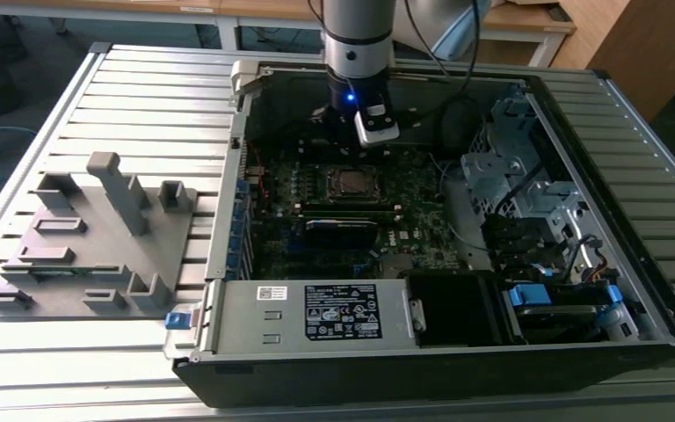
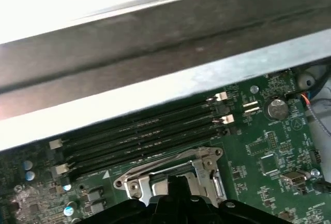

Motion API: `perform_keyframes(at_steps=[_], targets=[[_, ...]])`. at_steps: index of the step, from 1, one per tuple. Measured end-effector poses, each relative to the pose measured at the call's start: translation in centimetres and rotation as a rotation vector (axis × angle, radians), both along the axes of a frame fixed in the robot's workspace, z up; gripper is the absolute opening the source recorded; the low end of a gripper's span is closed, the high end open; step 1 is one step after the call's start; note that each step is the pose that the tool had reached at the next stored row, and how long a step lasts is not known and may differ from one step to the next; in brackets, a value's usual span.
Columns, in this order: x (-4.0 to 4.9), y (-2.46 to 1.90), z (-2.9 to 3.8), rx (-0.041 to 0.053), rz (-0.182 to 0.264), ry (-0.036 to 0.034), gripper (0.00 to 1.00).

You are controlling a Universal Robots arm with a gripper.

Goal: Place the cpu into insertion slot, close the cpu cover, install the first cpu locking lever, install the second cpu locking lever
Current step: 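Install the first cpu locking lever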

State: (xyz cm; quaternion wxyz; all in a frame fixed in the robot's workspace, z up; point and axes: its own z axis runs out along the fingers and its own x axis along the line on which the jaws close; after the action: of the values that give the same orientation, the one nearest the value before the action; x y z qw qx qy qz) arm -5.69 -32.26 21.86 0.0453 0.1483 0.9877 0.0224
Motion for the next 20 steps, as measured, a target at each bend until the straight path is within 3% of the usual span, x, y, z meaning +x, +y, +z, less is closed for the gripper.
perform_keyframes(at_steps=[6, 13, 17, 18, 20], targets=[[0.27, -0.4, -0.08, -0.0003, 0.003, 0.0, 0.11], [0.27, -1.36, -0.12, -0.0002, 0.012, 0.0, 0.11], [0.27, -1.45, -0.13, -0.0004, 0.012, 0.0005, 0.11], [0.28, -1.45, -0.17, -0.0001, 0.012, 0.0074, 0.11], [0.3, -1.44, -0.25, 0.0, 0.015, 0.0338, 0.11]])
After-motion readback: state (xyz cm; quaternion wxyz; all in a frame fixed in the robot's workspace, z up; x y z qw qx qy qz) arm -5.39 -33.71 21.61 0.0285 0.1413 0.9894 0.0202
